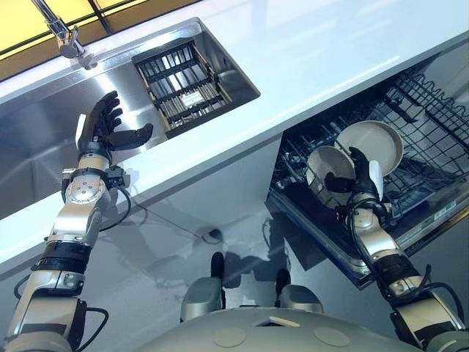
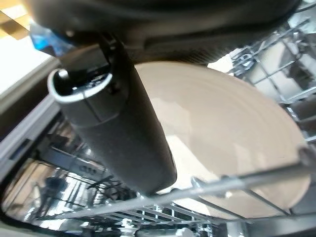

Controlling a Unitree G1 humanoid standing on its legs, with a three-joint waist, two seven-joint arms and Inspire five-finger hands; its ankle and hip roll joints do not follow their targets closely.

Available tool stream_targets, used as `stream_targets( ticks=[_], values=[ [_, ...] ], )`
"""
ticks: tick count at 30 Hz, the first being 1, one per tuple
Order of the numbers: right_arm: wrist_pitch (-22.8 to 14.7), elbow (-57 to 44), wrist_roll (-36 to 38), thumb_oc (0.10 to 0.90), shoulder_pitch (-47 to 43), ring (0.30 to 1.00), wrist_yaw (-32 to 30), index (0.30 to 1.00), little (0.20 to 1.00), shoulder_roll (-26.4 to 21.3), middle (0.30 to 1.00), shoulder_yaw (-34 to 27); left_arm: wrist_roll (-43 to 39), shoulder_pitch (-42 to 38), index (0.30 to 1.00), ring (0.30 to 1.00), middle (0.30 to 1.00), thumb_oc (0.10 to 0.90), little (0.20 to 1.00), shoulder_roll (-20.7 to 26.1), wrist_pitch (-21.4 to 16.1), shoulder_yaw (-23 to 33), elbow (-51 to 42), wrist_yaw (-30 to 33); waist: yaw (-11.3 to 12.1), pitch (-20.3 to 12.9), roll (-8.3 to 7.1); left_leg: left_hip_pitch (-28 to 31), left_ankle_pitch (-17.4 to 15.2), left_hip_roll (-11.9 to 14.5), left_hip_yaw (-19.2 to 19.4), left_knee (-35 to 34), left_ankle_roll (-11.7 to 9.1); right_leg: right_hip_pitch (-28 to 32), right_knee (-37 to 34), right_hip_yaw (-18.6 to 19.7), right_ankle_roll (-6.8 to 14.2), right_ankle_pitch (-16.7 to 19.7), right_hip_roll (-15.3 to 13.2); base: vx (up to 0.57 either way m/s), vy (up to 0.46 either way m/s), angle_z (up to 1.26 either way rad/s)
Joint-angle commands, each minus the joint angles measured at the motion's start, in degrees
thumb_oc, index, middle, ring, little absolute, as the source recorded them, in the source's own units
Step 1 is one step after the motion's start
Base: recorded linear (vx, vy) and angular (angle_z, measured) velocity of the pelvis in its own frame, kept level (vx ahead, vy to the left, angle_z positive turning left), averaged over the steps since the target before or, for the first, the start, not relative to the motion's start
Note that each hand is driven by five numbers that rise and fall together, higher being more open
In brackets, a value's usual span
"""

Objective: Pick up plates and place into dishwasher.

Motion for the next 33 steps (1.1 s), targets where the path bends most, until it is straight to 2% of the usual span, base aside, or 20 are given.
stream_targets(
  ticks=[1, 5, 9, 11, 14, 18, 22, 27, 33],
  values=[
    [-7.64, -9.13, -2.86, 0.800, -3.63, 0.900, -2.03, 0.900, 0.900, -0.71, 0.900, -1.52, 1.10, -6.21, 0.900, 0.900, 0.900, 0.800, 0.900, 1.94, -5.21, 2.06, -2.12, 1.55, -0.56, -3.69, -1.73, 0.30, -8.90, -5.10, 3.33, 5.58, 3.04, -6.06, 9.89, 1.81, -1.83, -5.93, 2.45, 0.00, 0.000, 0.00],
    [-9.02, -9.87, -2.41, 0.800, -2.95, 0.900, -2.30, 0.900, 0.900, -0.82, 0.900, -2.40, 1.24, -6.06, 0.900, 0.900, 0.900, 0.800, 0.900, 1.75, -4.83, 2.23, -2.22, 1.79, -0.96, -3.84, -1.70, 0.61, -9.00, -5.06, 3.81, 5.51, 3.11, -5.96, 9.87, 2.06, -1.87, -5.96, 2.58, 0.00, 0.000, -0.01],
    [-12.84, -14.81, 0.57, 0.800, -1.41, 0.900, -4.17, 0.900, 0.900, -0.19, 0.900, -4.72, 1.70, -4.48, 0.900, 0.900, 0.900, 0.800, 0.900, 1.36, -5.02, 2.95, -3.29, 2.31, -1.59, -3.72, -1.60, 0.78, -9.09, -4.95, 4.24, 5.47, 3.22, -6.07, 10.01, 2.73, -1.94, -6.04, 2.78, 0.00, 0.003, -0.05],
    [-15.57, -16.94, 2.63, 0.800, 1.27, 0.900, -4.35, 0.900, 0.900, 1.06, 0.900, -7.52, 2.25, -2.90, 0.900, 0.900, 0.900, 0.800, 0.900, 0.75, -6.41, 4.04, -2.90, 2.15, -2.31, -3.60, -1.52, 0.83, -9.29, -4.84, 4.73, 5.48, 3.32, -6.45, 10.53, 3.19, -1.85, -6.32, 2.84, -0.01, 0.020, -0.11],
    [-19.21, -17.97, 4.70, 0.800, 5.11, 0.900, -6.34, 0.900, 0.900, 2.30, 0.900, -10.69, 2.39, -1.51, 0.900, 0.900, 0.900, 0.800, 0.900, 0.44, -6.39, 5.41, -3.46, 2.26, -3.18, -3.73, -1.27, 1.09, -9.40, -4.77, 5.39, 5.12, 3.50, -6.75, 10.78, 3.71, -1.76, -6.57, 2.94, -0.02, 0.022, -0.09],
    [-22.78, -14.61, 8.19, 0.800, 8.12, 0.900, -6.03, 0.900, 0.900, 2.86, 0.900, -15.48, 2.27, -0.48, 0.900, 0.900, 0.900, 0.800, 0.900, 0.27, -5.82, 6.51, -3.54, 2.37, -4.26, -4.16, -1.04, 1.52, -9.69, -4.62, 6.47, 5.01, 3.55, -6.84, 10.88, 4.05, -1.67, -6.76, 3.01, -0.01, 0.004, -0.07],
    [-26.08, -9.41, 14.73, 0.800, 8.42, 0.900, -4.24, 0.900, 0.900, 2.62, 0.900, -19.08, 2.27, -0.52, 0.900, 0.900, 0.900, 0.800, 0.900, 0.39, -4.82, 6.87, -3.49, 1.86, -4.56, -4.36, -0.87, 1.66, -9.78, -4.47, 6.85, 5.13, 3.36, -6.60, 10.85, 4.10, -1.73, -6.85, 3.04, 0.00, -0.019, -0.14],
    [-24.76, -4.12, 20.34, 0.800, 7.58, 0.900, -1.92, 0.900, 0.900, 2.51, 0.900, -20.15, 1.72, -1.82, 0.900, 0.900, 0.900, 0.800, 0.900, 1.26, -4.10, 5.94, -2.55, 1.00, -4.36, -4.48, -0.61, 1.79, -9.69, -4.48, 6.74, 5.14, 3.09, -6.17, 10.60, 3.76, -1.77, -6.68, 2.98, 0.00, -0.036, -0.07],
    [-22.79, 1.35, 23.61, 0.800, 6.32, 0.900, -0.64, 0.900, 0.900, 1.71, 0.900, -19.58, 1.49, -3.10, 0.900, 0.900, 0.900, 0.800, 0.900, 1.92, -3.38, 4.55, -2.13, 0.64, -3.72, -4.33, -0.52, 1.39, -9.39, -4.30, 6.20, 5.42, 2.77, -5.95, 10.44, 3.08, -1.94, -6.55, 3.00, -0.01, -0.049, 0.01]
  ],
)
